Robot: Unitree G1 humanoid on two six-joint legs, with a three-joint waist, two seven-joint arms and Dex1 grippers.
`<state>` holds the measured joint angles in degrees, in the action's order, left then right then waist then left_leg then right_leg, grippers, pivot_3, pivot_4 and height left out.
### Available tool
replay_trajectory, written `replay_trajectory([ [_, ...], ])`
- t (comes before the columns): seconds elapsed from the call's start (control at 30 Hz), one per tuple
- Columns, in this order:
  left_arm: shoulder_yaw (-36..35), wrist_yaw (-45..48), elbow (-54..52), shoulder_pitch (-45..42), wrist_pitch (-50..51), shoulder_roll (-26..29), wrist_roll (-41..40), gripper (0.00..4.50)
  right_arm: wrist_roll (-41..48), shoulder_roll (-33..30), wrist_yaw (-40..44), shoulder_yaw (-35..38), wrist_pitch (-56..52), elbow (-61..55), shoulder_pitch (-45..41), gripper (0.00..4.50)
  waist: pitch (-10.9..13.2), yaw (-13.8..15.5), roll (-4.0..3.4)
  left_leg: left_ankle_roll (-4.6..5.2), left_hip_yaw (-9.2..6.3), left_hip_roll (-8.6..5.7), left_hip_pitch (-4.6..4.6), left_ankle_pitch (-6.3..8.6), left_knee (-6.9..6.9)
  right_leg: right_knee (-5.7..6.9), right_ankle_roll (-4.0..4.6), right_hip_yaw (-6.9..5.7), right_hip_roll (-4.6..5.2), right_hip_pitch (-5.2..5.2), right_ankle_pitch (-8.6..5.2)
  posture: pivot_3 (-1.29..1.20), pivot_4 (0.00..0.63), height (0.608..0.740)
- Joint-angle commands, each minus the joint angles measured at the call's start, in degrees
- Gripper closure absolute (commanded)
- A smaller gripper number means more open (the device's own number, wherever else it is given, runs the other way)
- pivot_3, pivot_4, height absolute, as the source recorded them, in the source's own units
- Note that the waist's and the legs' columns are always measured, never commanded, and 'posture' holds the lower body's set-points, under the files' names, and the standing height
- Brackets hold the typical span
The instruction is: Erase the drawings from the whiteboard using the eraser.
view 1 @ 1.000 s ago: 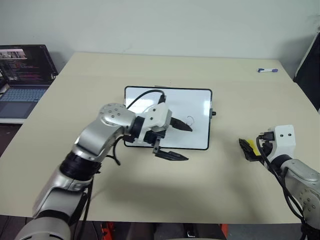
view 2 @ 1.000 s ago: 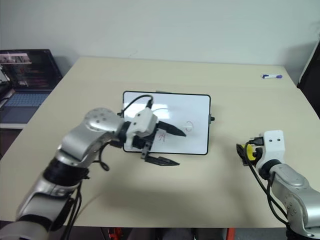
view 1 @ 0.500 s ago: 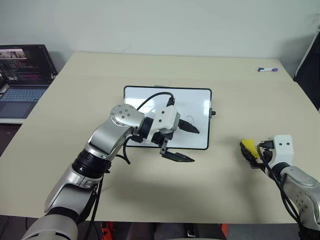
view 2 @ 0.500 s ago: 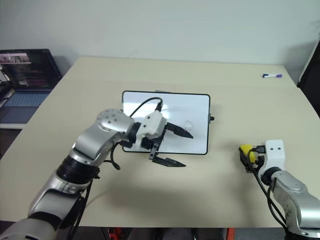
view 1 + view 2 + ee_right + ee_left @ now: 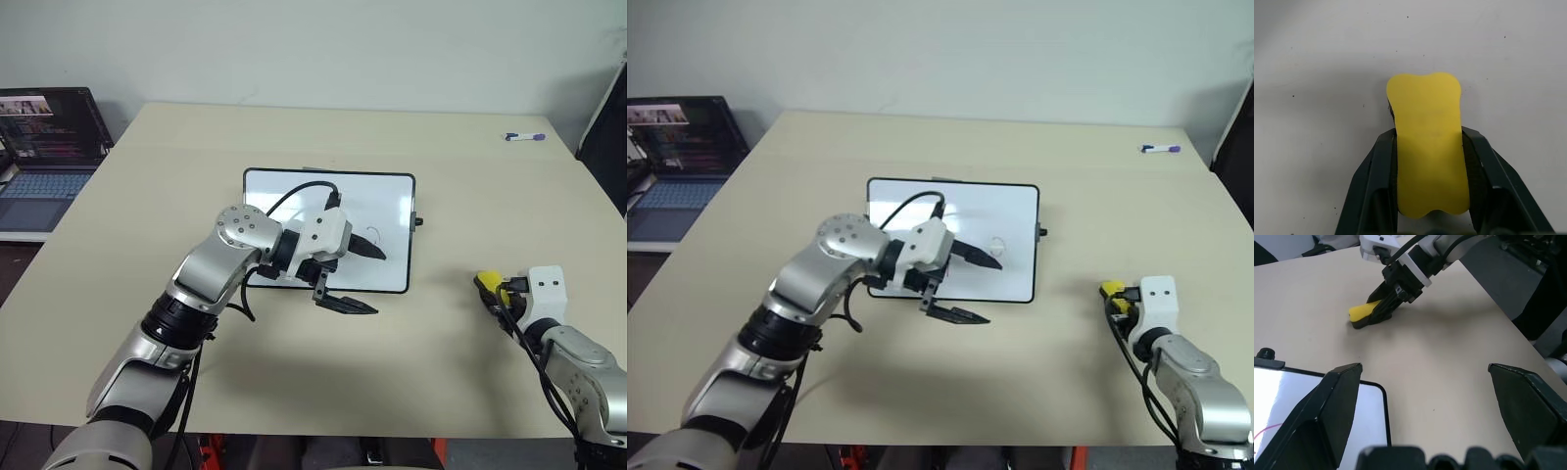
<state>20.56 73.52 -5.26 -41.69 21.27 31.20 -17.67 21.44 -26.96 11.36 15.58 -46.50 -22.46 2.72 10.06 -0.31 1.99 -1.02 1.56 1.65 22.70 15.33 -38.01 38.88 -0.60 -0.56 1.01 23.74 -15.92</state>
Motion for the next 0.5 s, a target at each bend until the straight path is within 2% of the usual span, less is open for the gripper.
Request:
replay_trajectory([
  [0.03,-3.9,-7.8,-5.4,3.0,4.1,1.4,2.1,0.0,-0.7,-0.9,2.4,-0.2,4.8,-5.3,0.3,3.14,0.0,-0.1,-0.02,0.0,0.0,0.01,-0.01,0.0,0.0,0.0,0.0,0.01,0.0,0.0,0.0,0.0,0.15,0.74],
  [0.17,-6.6,-13.6,-12.5,7.9,11.8,3.5,1.4,0.0,-5.3,-2.8,5.3,-5.4,12.6,-11.5,2.7,3.14,0.0,-0.2,-0.03,0.0,-0.05,0.07,0.0,0.0,0.02,0.02,-0.08,-0.01,0.0,0.02,-0.05,0.0,0.15,0.74],
  [0.3,-7.9,-18.4,-16.6,10.5,17.0,4.7,1.8,0.0,-2.9,-1.3,6.2,-7.1,11.4,-16.1,1.1,3.15,0.0,-0.1,-0.03,-0.01,-0.07,0.03,-0.02,-0.01,-0.03,0.06,-0.09,-0.04,0.0,0.0,-0.06,0.0,0.15,0.74],
  [0.4,-10.4,-25.5,-18.5,11.8,23.5,3.2,1.9,0.0,-7.6,-1.9,6.4,-15.7,11.6,-17.0,-8.2,3.15,0.0,-0.4,-0.02,-0.01,-0.02,0.02,-0.12,-0.01,-0.11,0.08,-0.14,0.0,0.03,-0.09,-0.02,0.0,0.15,0.74],
  [0.5,-10.8,-27.8,-21.4,13.9,26.7,3.9,1.6,0.0,-12.0,-1.9,6.1,-21.7,11.9,-14.5,-14.4,3.15,0.0,-0.7,-0.02,-0.01,-0.02,0.03,-0.31,-0.01,-0.1,0.08,-0.15,0.01,0.04,-0.23,0.01,0.0,0.15,0.74],
])
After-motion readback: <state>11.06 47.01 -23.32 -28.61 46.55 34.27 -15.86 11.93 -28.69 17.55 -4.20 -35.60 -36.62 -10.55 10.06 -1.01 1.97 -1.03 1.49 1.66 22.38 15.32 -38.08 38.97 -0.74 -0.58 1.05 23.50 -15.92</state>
